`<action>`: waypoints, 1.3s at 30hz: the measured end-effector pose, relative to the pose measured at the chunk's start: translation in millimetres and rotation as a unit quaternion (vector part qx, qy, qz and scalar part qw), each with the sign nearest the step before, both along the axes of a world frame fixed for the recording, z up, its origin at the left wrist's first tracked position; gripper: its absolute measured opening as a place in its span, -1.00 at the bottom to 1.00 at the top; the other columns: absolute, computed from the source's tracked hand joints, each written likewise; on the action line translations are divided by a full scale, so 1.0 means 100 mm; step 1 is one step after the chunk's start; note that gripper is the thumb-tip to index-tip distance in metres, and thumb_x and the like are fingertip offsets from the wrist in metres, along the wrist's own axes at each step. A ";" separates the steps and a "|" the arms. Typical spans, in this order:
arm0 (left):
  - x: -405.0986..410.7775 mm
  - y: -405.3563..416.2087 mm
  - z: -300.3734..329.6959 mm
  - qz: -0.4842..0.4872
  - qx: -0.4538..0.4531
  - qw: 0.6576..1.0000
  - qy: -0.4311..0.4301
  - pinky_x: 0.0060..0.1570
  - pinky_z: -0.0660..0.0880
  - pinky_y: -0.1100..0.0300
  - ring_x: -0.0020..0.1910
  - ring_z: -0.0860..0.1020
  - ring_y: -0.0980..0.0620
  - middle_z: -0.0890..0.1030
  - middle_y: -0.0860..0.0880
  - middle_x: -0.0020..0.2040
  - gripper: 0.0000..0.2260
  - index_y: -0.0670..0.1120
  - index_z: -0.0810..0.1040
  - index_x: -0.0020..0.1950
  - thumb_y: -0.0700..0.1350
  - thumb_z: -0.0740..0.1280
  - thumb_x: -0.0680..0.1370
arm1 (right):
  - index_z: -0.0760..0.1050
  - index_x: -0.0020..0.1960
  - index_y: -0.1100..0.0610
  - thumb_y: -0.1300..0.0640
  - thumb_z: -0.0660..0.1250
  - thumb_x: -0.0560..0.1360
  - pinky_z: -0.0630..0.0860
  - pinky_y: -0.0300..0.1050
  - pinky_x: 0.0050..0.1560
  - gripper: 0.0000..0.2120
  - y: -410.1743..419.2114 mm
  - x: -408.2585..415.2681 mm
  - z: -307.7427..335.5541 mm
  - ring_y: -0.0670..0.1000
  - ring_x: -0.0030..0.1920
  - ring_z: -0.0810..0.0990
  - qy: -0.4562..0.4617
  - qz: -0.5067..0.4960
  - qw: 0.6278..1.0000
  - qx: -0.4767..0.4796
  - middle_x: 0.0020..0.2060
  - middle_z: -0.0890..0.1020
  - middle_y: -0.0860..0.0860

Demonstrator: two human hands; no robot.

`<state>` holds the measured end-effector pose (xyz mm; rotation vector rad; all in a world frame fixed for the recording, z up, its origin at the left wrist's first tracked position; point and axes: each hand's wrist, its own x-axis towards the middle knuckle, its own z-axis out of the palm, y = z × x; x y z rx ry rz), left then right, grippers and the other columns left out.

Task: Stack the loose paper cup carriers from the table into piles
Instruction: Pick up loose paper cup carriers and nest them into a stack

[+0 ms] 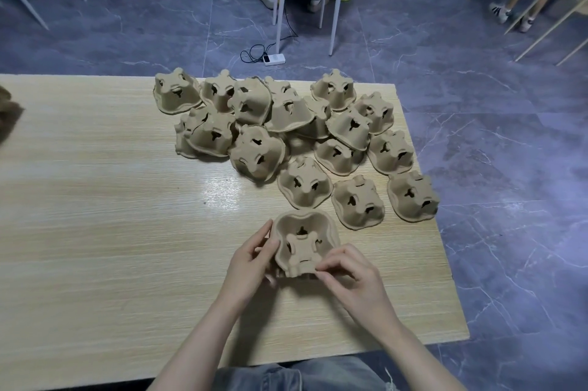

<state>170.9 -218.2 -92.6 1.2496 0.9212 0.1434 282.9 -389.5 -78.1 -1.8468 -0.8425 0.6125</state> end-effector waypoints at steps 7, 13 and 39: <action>0.02 0.01 -0.05 -0.005 0.059 0.998 0.005 -0.39 0.45 0.33 -0.35 0.57 0.20 0.66 0.07 -0.15 -0.61 0.06 0.49 0.40 -0.16 0.37 0.58 | 0.63 -0.10 -0.01 0.20 0.47 0.46 0.45 -0.27 -0.13 -0.88 0.00 -0.01 -0.13 -0.01 -0.15 0.56 0.036 0.014 0.997 -0.072 -0.12 0.58 -0.11; 0.02 0.01 -0.09 -0.013 0.100 0.995 0.012 -0.24 0.44 0.42 -0.25 0.55 0.32 0.65 0.05 -0.04 -0.62 0.09 0.48 0.39 -0.14 0.35 0.58 | 0.65 -0.14 0.00 0.24 0.48 0.44 0.42 -0.27 -0.23 -0.86 0.08 0.19 -0.05 -0.08 -0.31 0.46 0.092 0.005 0.994 -0.066 -0.17 0.62 -0.10; -0.12 -0.09 -0.16 0.038 0.080 0.996 0.029 -0.37 0.52 0.22 -0.16 0.62 -0.01 0.63 -0.04 0.06 -0.52 0.12 0.44 0.40 -0.23 0.40 0.54 | 0.37 0.43 0.02 0.02 0.57 0.34 0.47 0.03 0.04 -0.27 0.40 1.43 -0.04 0.11 0.08 0.54 -0.069 -0.104 0.932 -0.339 -0.16 0.52 -0.04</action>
